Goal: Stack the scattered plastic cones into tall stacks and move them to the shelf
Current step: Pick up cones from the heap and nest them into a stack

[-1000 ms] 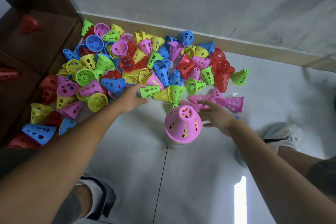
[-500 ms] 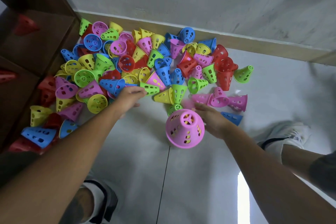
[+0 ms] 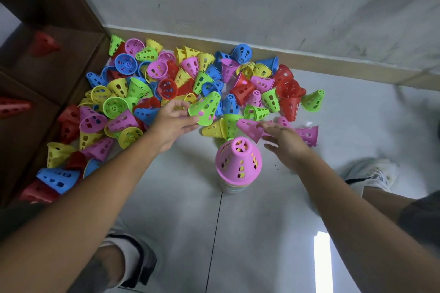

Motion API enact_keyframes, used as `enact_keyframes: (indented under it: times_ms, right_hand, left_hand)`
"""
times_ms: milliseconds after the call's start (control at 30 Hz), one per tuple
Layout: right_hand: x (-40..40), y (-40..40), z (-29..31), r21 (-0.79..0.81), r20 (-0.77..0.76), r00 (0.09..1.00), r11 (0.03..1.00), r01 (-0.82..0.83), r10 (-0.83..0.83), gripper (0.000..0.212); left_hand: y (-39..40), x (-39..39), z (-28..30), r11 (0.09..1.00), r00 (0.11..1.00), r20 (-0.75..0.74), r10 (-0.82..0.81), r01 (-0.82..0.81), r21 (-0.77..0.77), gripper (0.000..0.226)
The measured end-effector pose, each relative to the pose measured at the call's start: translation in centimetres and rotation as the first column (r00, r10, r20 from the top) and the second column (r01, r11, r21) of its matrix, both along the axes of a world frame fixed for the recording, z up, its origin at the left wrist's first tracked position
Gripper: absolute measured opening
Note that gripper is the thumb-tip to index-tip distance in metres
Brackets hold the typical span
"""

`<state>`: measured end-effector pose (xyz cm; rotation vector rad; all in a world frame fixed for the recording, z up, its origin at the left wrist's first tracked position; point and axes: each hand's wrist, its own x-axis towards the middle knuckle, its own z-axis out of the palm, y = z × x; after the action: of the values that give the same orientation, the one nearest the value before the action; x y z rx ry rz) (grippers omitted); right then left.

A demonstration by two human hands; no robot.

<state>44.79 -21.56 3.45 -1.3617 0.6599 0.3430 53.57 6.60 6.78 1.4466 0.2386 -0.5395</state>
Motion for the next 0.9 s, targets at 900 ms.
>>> enact_keyframes:
  times_ms: [900]
  right_hand:
    - [-2.2,0.4,15.0,0.404,0.411,0.898,0.915,-0.024,-0.158,0.070]
  left_hand:
    - [-1.6,-5.1,12.0,0.661,0.759,0.251,-0.600,0.648,-0.378,0.056]
